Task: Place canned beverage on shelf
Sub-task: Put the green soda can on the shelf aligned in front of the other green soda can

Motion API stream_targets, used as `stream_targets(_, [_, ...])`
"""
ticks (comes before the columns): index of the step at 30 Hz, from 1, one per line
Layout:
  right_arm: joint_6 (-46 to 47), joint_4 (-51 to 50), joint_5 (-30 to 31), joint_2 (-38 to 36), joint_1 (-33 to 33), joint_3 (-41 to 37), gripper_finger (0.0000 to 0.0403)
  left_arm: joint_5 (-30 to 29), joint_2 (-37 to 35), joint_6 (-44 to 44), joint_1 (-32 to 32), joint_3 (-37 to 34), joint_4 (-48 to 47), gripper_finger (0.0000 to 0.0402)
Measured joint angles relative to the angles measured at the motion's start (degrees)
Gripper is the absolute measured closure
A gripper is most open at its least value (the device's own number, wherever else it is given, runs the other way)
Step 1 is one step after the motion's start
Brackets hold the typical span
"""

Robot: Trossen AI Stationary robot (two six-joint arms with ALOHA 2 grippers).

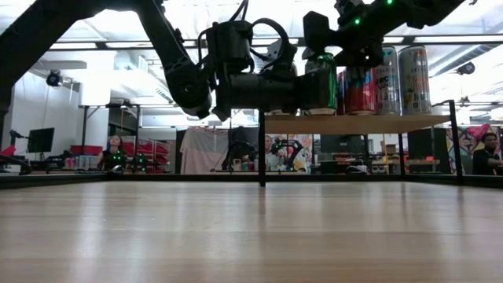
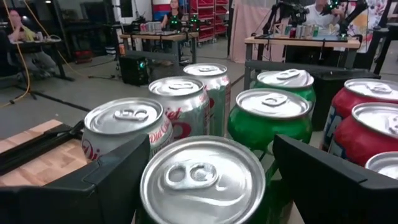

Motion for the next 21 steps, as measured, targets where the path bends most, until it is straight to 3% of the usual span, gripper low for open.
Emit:
stream_targets(16, [-4.76, 2.38, -1.81, -1.94, 0.28, 0.0, 0.0076, -0.4, 0.0, 0.17, 0.07, 0.01, 0.99, 0.04])
stream_targets(21, [-5.29, 2.36, -1.81, -1.94, 0.38, 0.0, 0.0076, -6.15, 0.0, -2.96, 0.32, 3.04, 0.05, 0.04])
